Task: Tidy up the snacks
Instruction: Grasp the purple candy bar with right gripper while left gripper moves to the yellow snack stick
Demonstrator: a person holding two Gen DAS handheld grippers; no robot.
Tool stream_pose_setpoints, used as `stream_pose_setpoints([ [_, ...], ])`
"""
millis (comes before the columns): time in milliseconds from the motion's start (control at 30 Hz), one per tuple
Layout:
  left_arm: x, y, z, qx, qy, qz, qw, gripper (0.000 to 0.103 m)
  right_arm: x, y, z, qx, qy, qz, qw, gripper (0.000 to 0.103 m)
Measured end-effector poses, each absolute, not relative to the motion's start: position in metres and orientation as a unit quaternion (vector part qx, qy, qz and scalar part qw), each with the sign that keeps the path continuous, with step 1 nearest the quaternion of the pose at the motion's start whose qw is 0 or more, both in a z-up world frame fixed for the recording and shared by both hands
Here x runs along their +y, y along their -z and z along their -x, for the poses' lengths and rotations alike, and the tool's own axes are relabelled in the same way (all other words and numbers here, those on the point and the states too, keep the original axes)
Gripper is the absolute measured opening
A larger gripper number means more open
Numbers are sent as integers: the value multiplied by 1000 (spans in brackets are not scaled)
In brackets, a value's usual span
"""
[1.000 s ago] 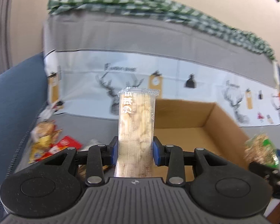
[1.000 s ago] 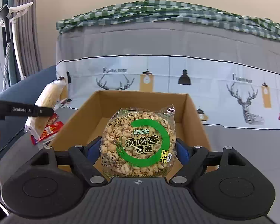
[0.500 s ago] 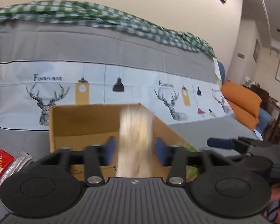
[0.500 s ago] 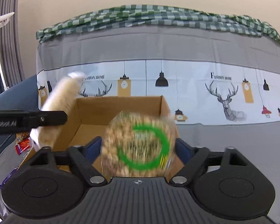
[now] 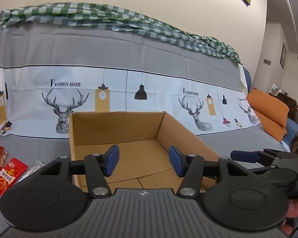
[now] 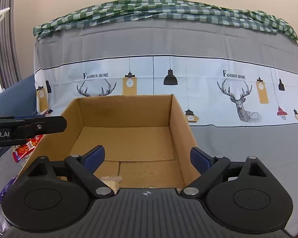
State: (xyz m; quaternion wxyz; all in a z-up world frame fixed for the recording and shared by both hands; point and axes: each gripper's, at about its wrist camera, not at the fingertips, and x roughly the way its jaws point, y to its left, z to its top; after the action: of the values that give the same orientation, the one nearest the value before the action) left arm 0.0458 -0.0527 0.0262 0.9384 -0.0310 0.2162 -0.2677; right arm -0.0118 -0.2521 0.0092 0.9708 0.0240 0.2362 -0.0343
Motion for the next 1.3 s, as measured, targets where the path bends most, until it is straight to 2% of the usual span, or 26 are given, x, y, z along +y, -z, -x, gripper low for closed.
stream_pose_setpoints([
  [100,-47,-26,-46,219,266,29,938,53,-246,-9,10,235,30,-22,971,86],
  [167,-41,-25,-48,230,266,33,936,45,-240,-9,8,237,24,-24,971,77],
  [200,-37,-25,-49,236,263,36,935,42,-236,-9,8,236,20,-27,971,70],
  [233,-33,-24,-51,243,260,40,934,31,-233,-9,8,235,15,-30,971,59],
  [267,-28,-24,-52,251,258,44,932,23,-229,-10,7,235,8,-34,971,54],
  [367,-12,-25,-56,264,254,34,930,18,-215,-12,5,234,-5,-47,971,46],
  [500,10,-34,-69,268,234,3,935,17,-191,-14,2,232,-25,-71,970,44],
  [633,53,-30,-72,233,207,-7,950,18,-160,-16,-1,231,-56,-92,967,45],
  [800,113,-3,-88,307,106,8,946,17,-112,-14,0,224,-113,-79,965,45],
  [867,136,1,-91,317,95,44,943,17,-93,-12,0,221,-139,-72,963,45],
  [1300,171,17,-106,352,43,33,934,17,-4,43,-13,293,-230,-45,927,45],
])
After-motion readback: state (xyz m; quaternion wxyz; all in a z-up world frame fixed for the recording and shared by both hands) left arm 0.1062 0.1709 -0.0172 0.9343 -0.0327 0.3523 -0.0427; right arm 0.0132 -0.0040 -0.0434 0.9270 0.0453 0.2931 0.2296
